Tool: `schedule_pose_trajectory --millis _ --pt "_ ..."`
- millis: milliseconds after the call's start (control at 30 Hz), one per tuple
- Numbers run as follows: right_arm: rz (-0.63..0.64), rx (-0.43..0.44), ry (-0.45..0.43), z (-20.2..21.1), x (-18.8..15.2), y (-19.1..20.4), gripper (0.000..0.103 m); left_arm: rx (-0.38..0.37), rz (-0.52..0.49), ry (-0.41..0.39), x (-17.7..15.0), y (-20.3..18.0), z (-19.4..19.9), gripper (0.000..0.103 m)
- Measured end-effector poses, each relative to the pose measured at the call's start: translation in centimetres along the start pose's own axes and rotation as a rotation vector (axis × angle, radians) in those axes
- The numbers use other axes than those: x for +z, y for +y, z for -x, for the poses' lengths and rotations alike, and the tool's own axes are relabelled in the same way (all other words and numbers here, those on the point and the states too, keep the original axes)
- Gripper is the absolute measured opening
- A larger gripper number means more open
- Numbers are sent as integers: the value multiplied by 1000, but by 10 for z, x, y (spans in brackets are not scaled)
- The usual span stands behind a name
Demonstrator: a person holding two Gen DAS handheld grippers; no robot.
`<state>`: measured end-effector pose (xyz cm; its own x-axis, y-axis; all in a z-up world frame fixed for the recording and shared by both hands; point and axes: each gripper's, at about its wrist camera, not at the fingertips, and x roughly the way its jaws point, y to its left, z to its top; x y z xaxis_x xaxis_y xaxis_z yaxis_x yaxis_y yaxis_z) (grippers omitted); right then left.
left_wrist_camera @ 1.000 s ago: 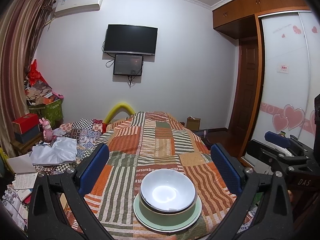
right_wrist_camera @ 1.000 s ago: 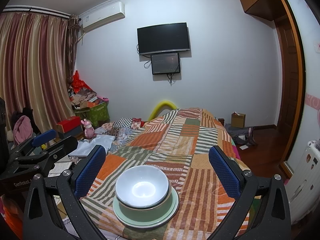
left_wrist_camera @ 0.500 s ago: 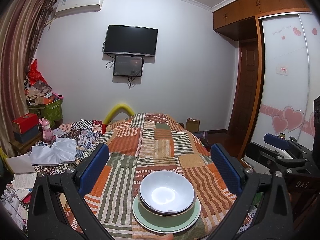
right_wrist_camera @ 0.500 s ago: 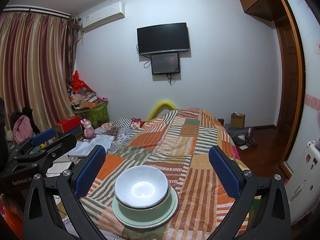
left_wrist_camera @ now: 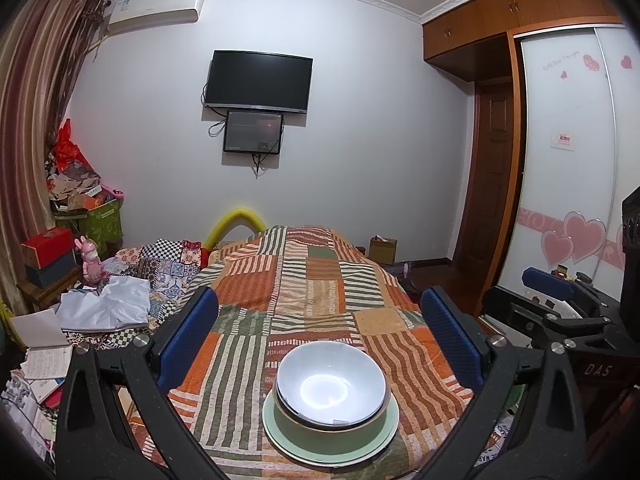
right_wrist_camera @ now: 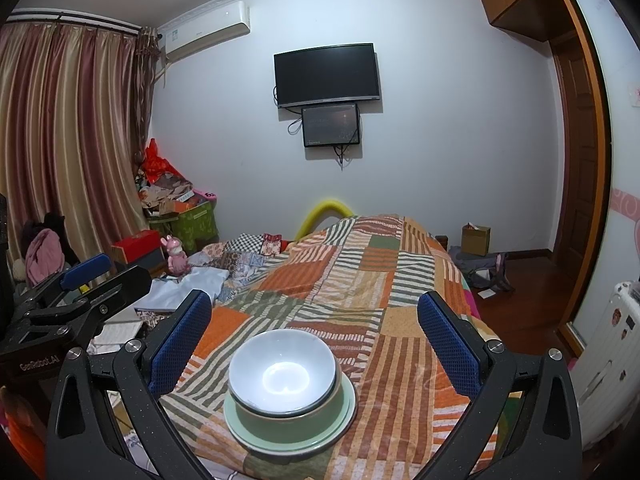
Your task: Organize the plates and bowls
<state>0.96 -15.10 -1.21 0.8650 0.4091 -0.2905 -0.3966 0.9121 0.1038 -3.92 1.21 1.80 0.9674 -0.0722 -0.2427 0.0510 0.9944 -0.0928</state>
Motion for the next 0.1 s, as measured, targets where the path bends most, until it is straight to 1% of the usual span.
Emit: schedule_pose_trajectory --millis 100 --pt "0 -1 1 0 0 0 103 -1 0 4 -1 0 -1 103"
